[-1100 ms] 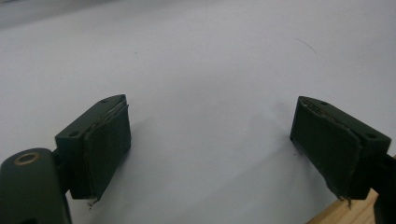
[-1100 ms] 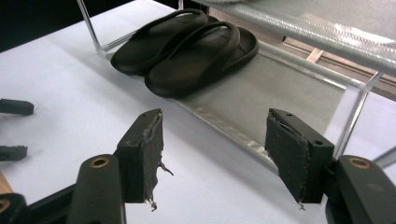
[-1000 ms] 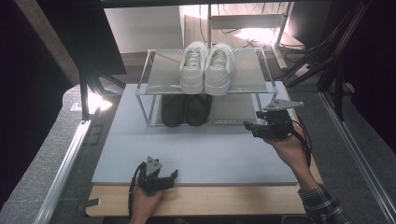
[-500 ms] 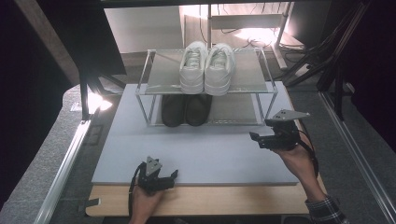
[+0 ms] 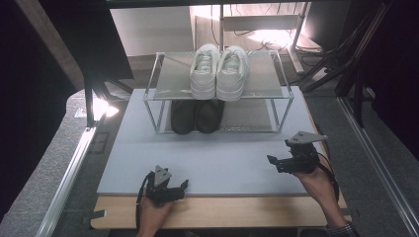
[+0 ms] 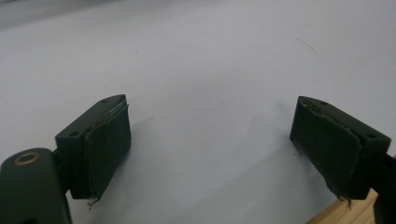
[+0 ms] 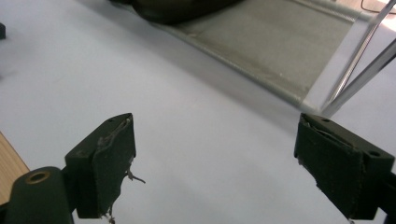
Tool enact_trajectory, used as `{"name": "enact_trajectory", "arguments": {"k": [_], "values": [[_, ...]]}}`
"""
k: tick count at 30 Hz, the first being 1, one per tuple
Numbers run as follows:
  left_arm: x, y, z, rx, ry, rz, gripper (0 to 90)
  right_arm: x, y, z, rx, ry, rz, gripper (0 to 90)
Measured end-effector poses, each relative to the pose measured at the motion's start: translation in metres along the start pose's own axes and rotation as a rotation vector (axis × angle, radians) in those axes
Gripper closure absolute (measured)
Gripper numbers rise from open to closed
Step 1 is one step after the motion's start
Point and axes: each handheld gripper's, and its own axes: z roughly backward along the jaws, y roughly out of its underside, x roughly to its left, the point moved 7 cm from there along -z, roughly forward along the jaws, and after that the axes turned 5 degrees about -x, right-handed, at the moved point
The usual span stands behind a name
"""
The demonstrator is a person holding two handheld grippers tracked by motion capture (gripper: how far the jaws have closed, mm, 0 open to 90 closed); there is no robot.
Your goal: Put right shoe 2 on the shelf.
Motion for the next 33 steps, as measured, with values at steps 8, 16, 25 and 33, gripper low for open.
{"name": "enact_trajectory", "arguments": {"k": [8, 16, 25, 33], "values": [[0.000, 0.000, 0.000, 0.001, 0.000, -0.001, 12.2, 0.003, 0.029, -0.006, 0.008, 0.019, -0.013, 5.6], [0.000, 0.000, 0.000, 0.000, -0.001, -0.001, 12.2, 0.009, 0.057, -0.015, 0.012, 0.039, -0.023, 1.2], [0.000, 0.000, 0.000, 0.000, -0.001, -0.001, 12.3, 0.014, 0.085, -0.028, -0.003, 0.038, -0.048, 0.0], [0.000, 0.000, 0.000, 0.000, -0.001, -0.001, 12.3, 0.020, 0.098, -0.036, -0.041, 0.032, -0.056, 0.0]]}}
